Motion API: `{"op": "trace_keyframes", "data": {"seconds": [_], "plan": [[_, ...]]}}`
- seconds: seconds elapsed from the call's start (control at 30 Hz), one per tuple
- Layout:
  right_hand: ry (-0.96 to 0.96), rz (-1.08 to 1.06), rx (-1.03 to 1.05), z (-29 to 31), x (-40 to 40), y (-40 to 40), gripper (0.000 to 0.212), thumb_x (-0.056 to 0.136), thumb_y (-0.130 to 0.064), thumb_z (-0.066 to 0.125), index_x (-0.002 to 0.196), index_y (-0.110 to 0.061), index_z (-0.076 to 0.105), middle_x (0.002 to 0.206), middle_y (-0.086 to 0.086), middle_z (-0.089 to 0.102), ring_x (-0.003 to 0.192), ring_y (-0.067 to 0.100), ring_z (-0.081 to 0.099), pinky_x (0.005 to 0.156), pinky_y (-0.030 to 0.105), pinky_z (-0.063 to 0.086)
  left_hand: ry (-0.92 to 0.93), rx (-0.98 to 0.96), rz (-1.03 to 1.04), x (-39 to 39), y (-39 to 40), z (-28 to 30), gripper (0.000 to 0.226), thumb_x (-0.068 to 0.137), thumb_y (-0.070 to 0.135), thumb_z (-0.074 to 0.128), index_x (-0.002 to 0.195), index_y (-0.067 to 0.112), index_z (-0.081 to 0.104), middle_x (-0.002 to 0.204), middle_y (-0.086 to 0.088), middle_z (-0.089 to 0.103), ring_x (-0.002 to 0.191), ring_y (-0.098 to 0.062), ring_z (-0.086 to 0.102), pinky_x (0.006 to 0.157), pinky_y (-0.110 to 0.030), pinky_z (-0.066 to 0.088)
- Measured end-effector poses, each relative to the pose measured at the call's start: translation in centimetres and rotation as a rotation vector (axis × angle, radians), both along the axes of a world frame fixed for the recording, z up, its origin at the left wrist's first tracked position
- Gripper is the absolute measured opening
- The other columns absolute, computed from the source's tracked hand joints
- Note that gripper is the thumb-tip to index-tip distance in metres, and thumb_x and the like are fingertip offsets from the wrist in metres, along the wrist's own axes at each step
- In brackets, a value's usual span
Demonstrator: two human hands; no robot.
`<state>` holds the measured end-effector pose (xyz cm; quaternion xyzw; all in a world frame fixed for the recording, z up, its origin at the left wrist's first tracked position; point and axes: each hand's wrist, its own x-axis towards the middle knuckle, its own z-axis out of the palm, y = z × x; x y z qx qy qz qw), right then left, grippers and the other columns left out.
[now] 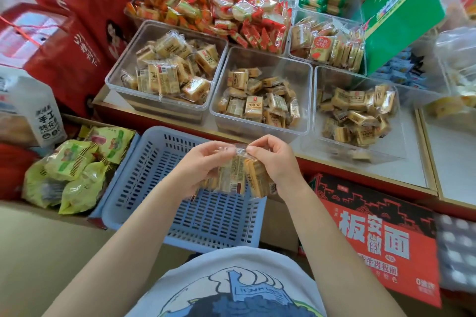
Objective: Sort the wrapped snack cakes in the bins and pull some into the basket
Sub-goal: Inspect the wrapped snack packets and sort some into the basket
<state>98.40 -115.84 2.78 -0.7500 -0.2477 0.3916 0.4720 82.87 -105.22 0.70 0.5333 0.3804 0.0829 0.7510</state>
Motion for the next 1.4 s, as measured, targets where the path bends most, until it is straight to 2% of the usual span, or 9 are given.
{"op": "trace_keyframes", "data": {"seconds": [0.1,0.33,0.43,0.57,0.77,0.93,1.07,1.23,1.4], "plan": [[0.044,-0.044,0.025,0.1,-0.3,-0.1,0.006,0.093,-0.018,0.07,0.088,-0.018,0.072,0.088,0.009,0.074,0.075,0.015,0.068,0.073,0.035,0.058,0.003,0.048,-0.076,-0.7,0.3,0.1,0.034,0.089,0.014,0.077,0.121,0.016,0.064,0.105,-0.012,0.078,0.094,-0.023,0.076,0.076,-0.032,0.06],[0.072,-0.022,-0.01,-0.1,-1.1,-0.7,0.009,0.095,-0.027,0.069,0.101,-0.02,0.069,0.101,0.01,0.074,0.081,0.015,0.071,0.072,0.029,0.058,-0.136,-0.201,0.467,-1.9,0.5,-0.9,0.03,0.094,0.012,0.07,0.118,0.003,0.054,0.116,-0.02,0.072,0.097,-0.025,0.076,0.073,-0.032,0.063],[0.096,0.045,-0.031,0.1,-2.3,-0.8,0.021,0.094,-0.035,0.071,0.101,-0.015,0.071,0.101,0.012,0.076,0.07,0.008,0.068,0.064,0.021,0.055,-0.213,-0.236,0.444,-2.1,0.0,-0.5,0.031,0.093,0.012,0.069,0.118,0.003,0.053,0.118,-0.02,0.072,0.101,-0.027,0.075,0.079,-0.035,0.063],[0.043,0.033,-0.018,0.1,-3.3,-0.6,0.016,0.093,-0.033,0.073,0.095,-0.017,0.072,0.102,0.019,0.073,0.075,0.015,0.066,0.07,0.029,0.056,-0.245,-0.211,0.387,-2.5,-0.4,-0.5,0.052,0.085,0.011,0.073,0.13,0.004,0.05,0.122,-0.02,0.069,0.105,-0.029,0.073,0.083,-0.038,0.063],[0.038,0.029,-0.028,0.2,-3.0,-0.9,0.01,0.096,-0.022,0.069,0.096,-0.012,0.072,0.089,0.011,0.073,0.072,0.012,0.066,0.067,0.026,0.055,-0.262,-0.242,0.286,-3.3,-0.5,-0.4,0.022,0.093,0.004,0.063,0.113,0.011,0.063,0.106,-0.013,0.075,0.096,-0.024,0.074,0.082,-0.035,0.064],[0.045,0.015,-0.013,0.6,-2.9,-0.9,0.006,0.096,-0.016,0.067,0.094,-0.013,0.071,0.087,0.006,0.072,0.073,0.014,0.066,0.066,0.027,0.055,-0.315,-0.3,0.256,-3.2,-0.3,-0.6,0.045,0.083,0.012,0.067,0.127,0.01,0.06,0.11,-0.014,0.074,0.097,-0.023,0.074,0.082,-0.032,0.063],[0.139,0.025,0.048,1.4,-2.8,-0.9,0.009,0.096,-0.014,0.067,0.09,-0.017,0.072,0.086,0.006,0.073,0.077,0.018,0.067,0.075,0.037,0.056,-0.413,-0.392,0.277,-3.0,-0.3,-1.1,0.035,0.088,0.013,0.062,0.123,0.011,0.064,0.111,-0.013,0.075,0.092,-0.021,0.075,0.08,-0.028,0.062],[-0.144,0.162,0.08,1.5,-2.7,-0.5,0.006,0.093,-0.015,0.07,0.088,-0.017,0.073,0.076,-0.011,0.067,0.075,0.007,0.061,0.076,0.029,0.054,0.077,-0.189,0.206,-2.4,0.2,-2.5,0.037,0.1,0.026,0.065,0.134,0.012,0.06,0.125,-0.016,0.068,0.099,-0.025,0.073,0.079,-0.036,0.061],[-0.228,0.334,0.039,0.9,-2.8,-0.2,0.011,0.093,-0.018,0.071,0.084,-0.025,0.07,0.072,-0.016,0.06,0.069,-0.003,0.054,0.072,0.018,0.048,0.055,-0.344,-0.012,-1.1,0.2,-0.6,0.063,0.093,0.062,0.058,0.131,0.012,0.057,0.117,-0.022,0.071,0.086,-0.03,0.075,0.07,-0.036,0.06]]}}
